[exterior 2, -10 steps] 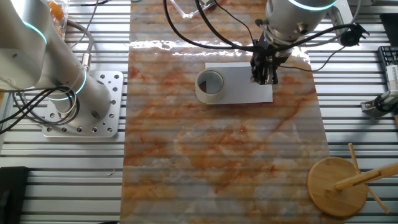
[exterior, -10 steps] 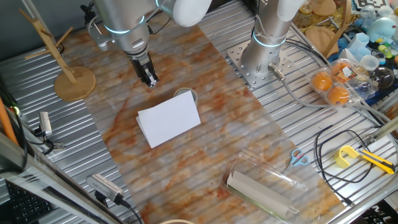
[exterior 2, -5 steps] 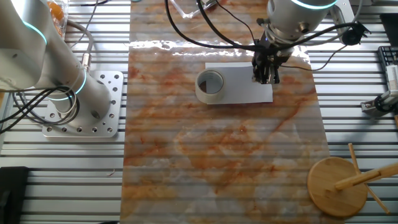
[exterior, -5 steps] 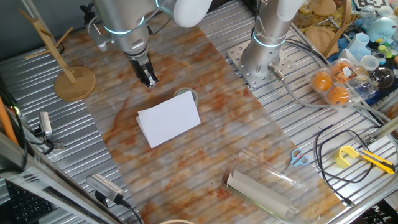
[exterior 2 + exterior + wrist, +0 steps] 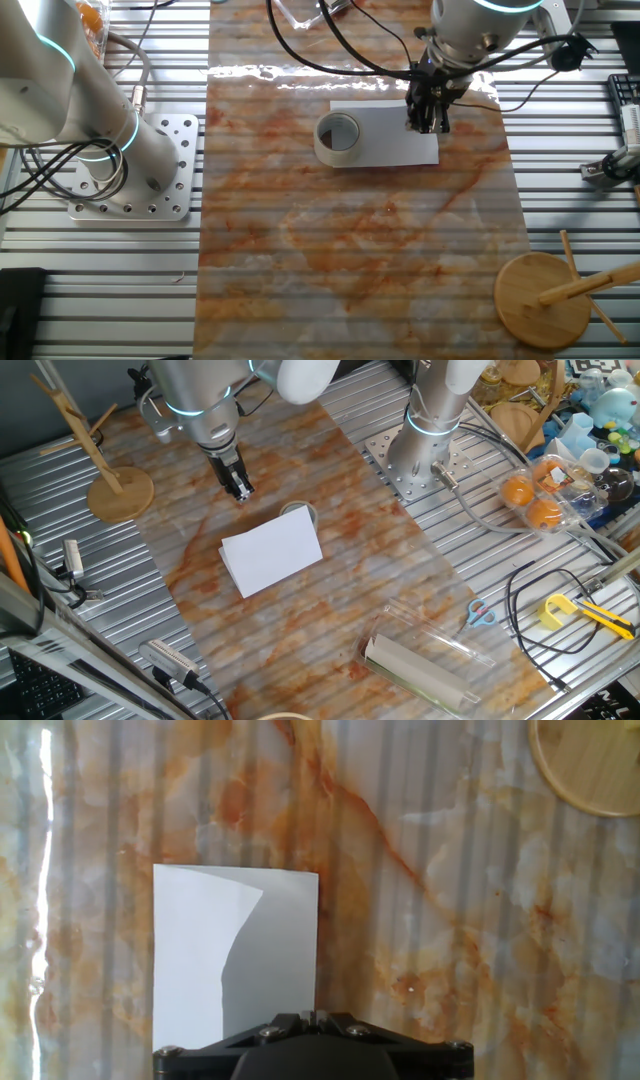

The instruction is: Unfold a piece of paper

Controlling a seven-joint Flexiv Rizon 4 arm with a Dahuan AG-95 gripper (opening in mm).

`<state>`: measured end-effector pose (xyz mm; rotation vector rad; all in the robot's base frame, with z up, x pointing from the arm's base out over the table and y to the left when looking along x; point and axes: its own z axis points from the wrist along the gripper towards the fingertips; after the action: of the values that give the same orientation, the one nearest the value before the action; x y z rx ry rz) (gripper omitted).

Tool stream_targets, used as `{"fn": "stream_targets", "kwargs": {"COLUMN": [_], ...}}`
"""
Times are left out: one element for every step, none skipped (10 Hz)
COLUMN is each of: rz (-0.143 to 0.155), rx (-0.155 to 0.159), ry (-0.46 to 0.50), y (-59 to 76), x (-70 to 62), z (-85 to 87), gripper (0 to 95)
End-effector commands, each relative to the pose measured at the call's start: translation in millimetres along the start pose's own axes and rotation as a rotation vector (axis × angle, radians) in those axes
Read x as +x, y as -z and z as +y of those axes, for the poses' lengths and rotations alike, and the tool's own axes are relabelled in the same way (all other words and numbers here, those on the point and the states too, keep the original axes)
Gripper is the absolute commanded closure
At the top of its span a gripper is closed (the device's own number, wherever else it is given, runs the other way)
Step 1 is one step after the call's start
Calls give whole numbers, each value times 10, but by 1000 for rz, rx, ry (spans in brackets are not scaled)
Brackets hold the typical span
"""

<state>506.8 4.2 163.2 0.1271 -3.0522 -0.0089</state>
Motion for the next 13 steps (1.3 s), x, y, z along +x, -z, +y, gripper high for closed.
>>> {"fn": "stream_targets", "kwargs": {"rz": [2, 2, 7, 14, 17, 16, 8, 6, -3, -5, -5, -6, -9], "rx": [-7, -13, -11, -6, -8, -9, -10, -10, -10, -10, -9, -9, -13], "ry": [7, 10, 11, 2, -9, -16, -24, -33, -38, -46, -50, -53, -58], "y": [-3, 1, 4, 8, 10, 11, 10, 10, -3, -19, -37, -43, -43], "x": [-4, -11, -22, -30, -27, -26, -28, -30, -42, -57, -72, -80, -109], "z": [2, 4, 6, 8, 10, 10, 21, 41, 75, 114, 161, 178, 216], "gripper": [950, 950, 950, 950, 950, 950, 950, 950, 950, 950, 950, 950, 950]}}
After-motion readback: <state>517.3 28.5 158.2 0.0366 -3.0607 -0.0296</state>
